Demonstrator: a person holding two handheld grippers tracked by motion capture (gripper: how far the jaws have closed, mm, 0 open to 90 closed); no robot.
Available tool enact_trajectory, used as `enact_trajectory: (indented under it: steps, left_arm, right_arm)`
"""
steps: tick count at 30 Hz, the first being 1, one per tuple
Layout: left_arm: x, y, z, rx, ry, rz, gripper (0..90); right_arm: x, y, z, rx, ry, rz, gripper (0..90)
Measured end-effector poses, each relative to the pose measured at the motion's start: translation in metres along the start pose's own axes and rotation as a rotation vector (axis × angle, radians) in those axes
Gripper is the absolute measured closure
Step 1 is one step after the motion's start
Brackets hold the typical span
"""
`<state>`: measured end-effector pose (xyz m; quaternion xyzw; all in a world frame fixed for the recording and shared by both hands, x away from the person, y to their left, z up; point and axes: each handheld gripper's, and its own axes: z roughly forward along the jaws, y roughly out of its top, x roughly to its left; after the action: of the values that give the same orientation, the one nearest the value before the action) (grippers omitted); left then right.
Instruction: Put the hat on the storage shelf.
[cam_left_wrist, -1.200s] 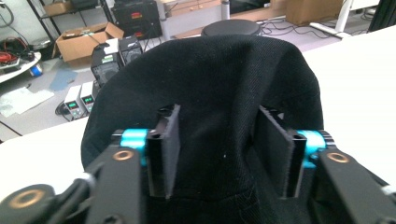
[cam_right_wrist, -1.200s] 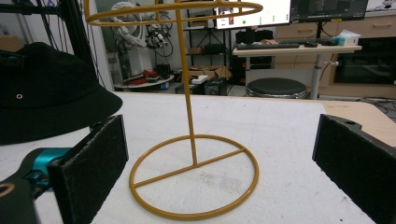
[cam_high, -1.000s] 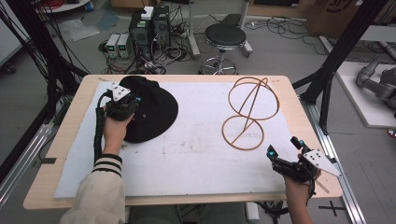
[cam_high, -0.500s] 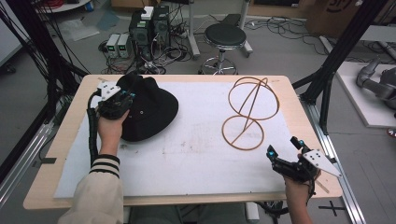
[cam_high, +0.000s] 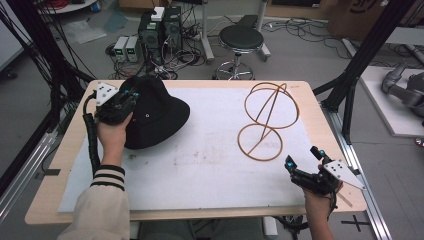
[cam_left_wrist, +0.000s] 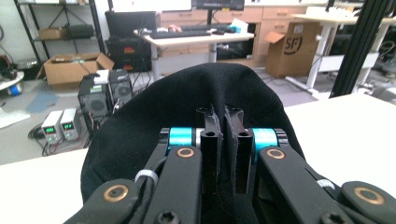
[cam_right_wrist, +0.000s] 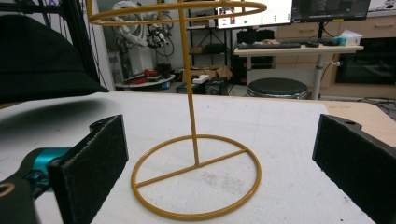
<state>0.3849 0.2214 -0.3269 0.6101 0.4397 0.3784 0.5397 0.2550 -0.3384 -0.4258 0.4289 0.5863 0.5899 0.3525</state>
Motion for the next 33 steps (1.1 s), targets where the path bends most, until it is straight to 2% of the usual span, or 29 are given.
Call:
enact_trajectory:
  steps: [19,28,33]
  left_arm:
    - [-0.013,0.047,-0.023,-0.157,-0.040,-0.034,85.8]
    - [-0.025,0.073,-0.031,-0.223,-0.065,-0.050,85.8]
    - [-0.035,0.093,-0.036,-0.272,-0.096,-0.049,85.9]
  right_arm:
    - [0.001,0.001,-0.001,-0.004,0.004,-0.001,3.0]
    - [0.002,0.001,-0.001,-0.004,0.009,0.000,3.0]
    - [0.002,0.001,-0.002,-0.008,0.009,-0.006,3.0]
